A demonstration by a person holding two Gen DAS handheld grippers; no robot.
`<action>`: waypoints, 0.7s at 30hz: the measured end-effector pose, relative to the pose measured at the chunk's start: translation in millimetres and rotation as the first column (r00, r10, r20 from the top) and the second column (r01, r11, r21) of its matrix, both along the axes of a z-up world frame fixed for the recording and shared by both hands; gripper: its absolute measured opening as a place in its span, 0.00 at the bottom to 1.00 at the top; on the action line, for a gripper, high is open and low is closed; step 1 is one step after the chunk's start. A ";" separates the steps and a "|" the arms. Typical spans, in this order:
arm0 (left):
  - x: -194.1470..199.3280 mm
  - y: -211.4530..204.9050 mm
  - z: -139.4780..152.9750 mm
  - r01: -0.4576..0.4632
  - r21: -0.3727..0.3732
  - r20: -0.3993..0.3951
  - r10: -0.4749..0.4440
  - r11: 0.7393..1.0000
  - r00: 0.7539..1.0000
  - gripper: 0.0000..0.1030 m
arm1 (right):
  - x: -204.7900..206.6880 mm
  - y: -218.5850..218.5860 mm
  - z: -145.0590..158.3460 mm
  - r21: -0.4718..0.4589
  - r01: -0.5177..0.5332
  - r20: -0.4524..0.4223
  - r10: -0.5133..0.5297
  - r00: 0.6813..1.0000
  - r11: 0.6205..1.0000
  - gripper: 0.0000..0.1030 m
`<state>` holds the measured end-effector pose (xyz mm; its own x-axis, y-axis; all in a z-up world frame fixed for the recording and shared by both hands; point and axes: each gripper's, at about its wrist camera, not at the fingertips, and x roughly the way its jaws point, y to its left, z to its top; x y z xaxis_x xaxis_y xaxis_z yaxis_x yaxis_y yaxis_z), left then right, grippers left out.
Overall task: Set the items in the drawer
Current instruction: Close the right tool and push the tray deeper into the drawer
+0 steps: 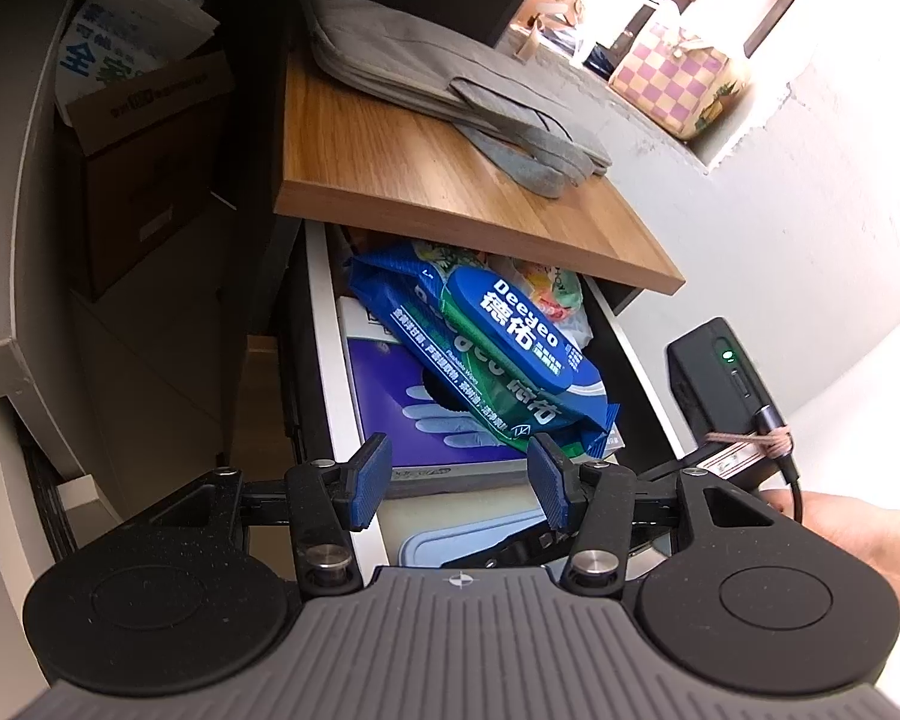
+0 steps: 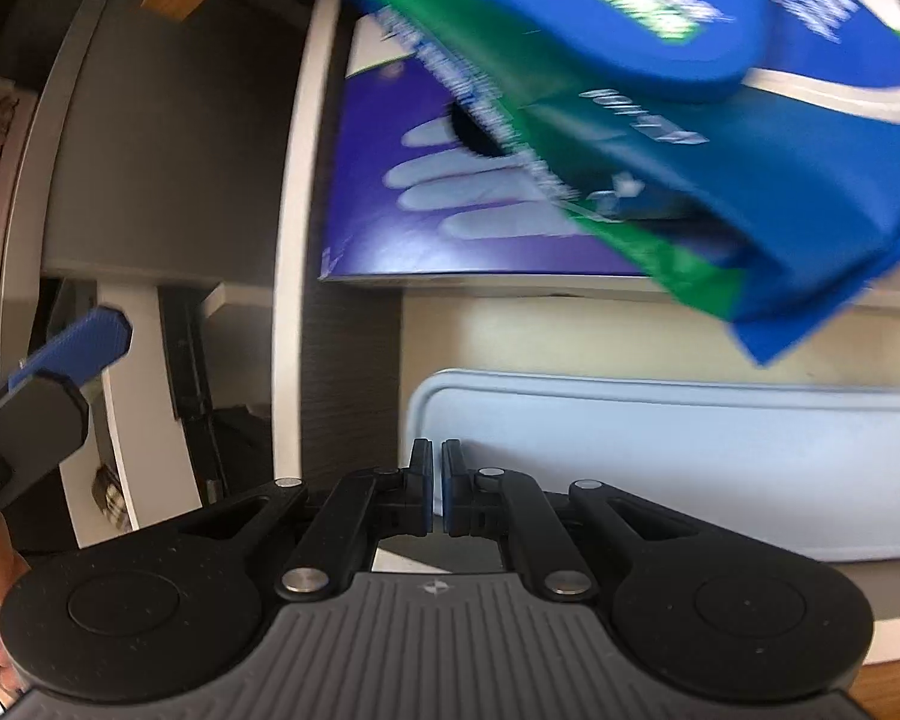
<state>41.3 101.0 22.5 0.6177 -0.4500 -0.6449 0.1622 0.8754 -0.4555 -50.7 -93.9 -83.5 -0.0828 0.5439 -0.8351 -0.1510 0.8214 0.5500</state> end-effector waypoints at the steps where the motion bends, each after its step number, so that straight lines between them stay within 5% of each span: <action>1: -0.4 0.6 0.3 -0.002 0.000 0.000 0.002 1.000 1.000 0.51 | -0.6 5.1 0.0 -0.001 -0.014 0.003 0.014 1.000 1.000 0.03; 8: -2.1 3.9 0.9 -0.005 0.003 0.001 0.005 1.000 1.000 0.51 | -0.3 27.9 -1.0 0.004 -0.043 -0.001 0.043 0.999 0.999 0.03; 21: -1.1 9.2 1.7 -0.023 0.001 0.000 0.023 1.000 1.000 0.51 | -6.3 0.5 -4.3 0.043 -0.026 -0.022 0.027 0.999 0.999 0.03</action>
<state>40.2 110.2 24.1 0.6281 -0.4352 -0.6451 0.1423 0.8792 -0.4547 -57.0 -93.4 -87.9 -0.1158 0.5763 -0.8090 -0.1597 0.7931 0.5878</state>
